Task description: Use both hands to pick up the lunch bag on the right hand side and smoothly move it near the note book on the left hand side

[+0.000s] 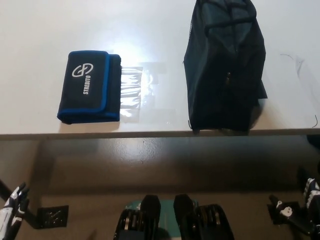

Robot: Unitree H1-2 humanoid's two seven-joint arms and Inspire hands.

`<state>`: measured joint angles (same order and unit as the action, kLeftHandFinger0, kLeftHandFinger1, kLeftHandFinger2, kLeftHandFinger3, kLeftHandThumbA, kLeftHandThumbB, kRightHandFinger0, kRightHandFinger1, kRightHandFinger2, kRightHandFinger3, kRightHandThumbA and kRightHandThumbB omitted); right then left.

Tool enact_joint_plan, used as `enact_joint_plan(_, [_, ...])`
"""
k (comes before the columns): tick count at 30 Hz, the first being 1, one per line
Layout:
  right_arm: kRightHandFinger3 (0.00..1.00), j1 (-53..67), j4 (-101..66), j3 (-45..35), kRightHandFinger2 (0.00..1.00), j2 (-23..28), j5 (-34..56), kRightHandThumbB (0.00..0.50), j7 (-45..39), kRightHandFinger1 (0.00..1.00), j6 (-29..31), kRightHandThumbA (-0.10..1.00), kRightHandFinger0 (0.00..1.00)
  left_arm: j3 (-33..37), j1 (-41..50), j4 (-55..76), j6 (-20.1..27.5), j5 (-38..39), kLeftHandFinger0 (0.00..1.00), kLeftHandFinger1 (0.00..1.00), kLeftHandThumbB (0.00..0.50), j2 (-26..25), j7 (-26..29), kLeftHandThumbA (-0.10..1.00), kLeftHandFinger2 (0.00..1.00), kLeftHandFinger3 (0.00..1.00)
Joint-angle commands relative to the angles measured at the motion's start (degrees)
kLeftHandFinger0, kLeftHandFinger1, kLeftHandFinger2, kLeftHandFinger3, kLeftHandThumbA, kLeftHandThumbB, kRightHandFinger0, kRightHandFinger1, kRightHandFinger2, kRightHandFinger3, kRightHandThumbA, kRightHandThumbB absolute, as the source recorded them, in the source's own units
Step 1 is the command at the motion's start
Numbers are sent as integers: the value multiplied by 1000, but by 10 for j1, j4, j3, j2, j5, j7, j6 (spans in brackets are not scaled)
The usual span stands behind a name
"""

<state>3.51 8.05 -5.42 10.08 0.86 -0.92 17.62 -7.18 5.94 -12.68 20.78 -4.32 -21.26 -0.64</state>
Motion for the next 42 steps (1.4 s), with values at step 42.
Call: enact_joint_plan(42, [1000, -151, -202, -50, 1000, 0, 88, 274, 10, 1000, -53, 1000, 1000, 112, -399, 180, -165, -45, 1000, 1000, 254, 100, -45, 1000, 1000, 1000])
